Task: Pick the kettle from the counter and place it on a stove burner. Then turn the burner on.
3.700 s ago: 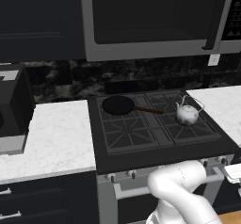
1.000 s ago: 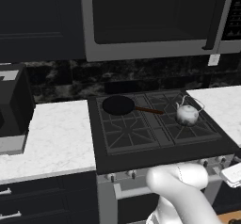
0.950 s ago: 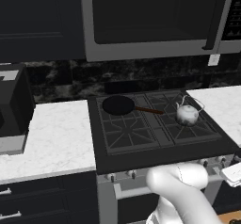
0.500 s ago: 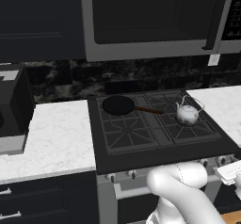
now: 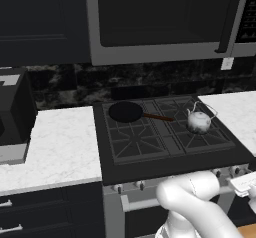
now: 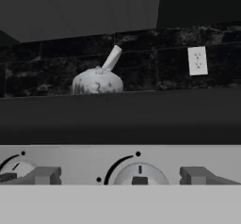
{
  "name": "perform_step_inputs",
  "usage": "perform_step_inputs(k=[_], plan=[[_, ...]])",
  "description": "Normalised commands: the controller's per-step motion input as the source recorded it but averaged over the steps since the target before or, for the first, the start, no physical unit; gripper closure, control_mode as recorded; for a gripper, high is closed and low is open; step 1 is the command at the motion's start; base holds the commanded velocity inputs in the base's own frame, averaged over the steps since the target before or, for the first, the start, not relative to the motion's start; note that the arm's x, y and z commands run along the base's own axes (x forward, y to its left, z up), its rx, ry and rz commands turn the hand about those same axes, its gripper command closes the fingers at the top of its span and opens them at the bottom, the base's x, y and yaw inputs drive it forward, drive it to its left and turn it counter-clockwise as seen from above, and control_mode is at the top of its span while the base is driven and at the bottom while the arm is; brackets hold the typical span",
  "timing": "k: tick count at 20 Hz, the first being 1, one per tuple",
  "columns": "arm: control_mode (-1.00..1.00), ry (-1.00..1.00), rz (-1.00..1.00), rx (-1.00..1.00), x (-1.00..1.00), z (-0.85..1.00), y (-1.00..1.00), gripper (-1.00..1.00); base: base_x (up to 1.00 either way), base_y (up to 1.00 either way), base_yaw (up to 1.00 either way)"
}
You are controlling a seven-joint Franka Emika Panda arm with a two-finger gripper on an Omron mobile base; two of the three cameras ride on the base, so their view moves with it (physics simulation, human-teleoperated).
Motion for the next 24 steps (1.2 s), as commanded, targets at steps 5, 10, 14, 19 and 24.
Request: perform_step_inputs(k=[5,10,14,19,24], plan=[[-1.0,0.01,0.0,0.0,0.32,0.0,-0.09,-1.0,0.0,0.0,0.0],[-1.0,0.05,0.0,0.0,0.34,-0.22,0.0,-1.0,0.0,0.0,0.0],[-1.0,0.13,0.0,0.0,0.13,-0.46,0.0,-1.0,0.0,0.0,0.0],[-1.0,0.14,0.0,-0.05,0.0,-0.55,0.17,-1.0,0.0,0.0,0.0],[-1.0,0.12,0.0,-0.1,-0.09,-0.63,0.44,-1.0,0.0,0.0,0.0]])
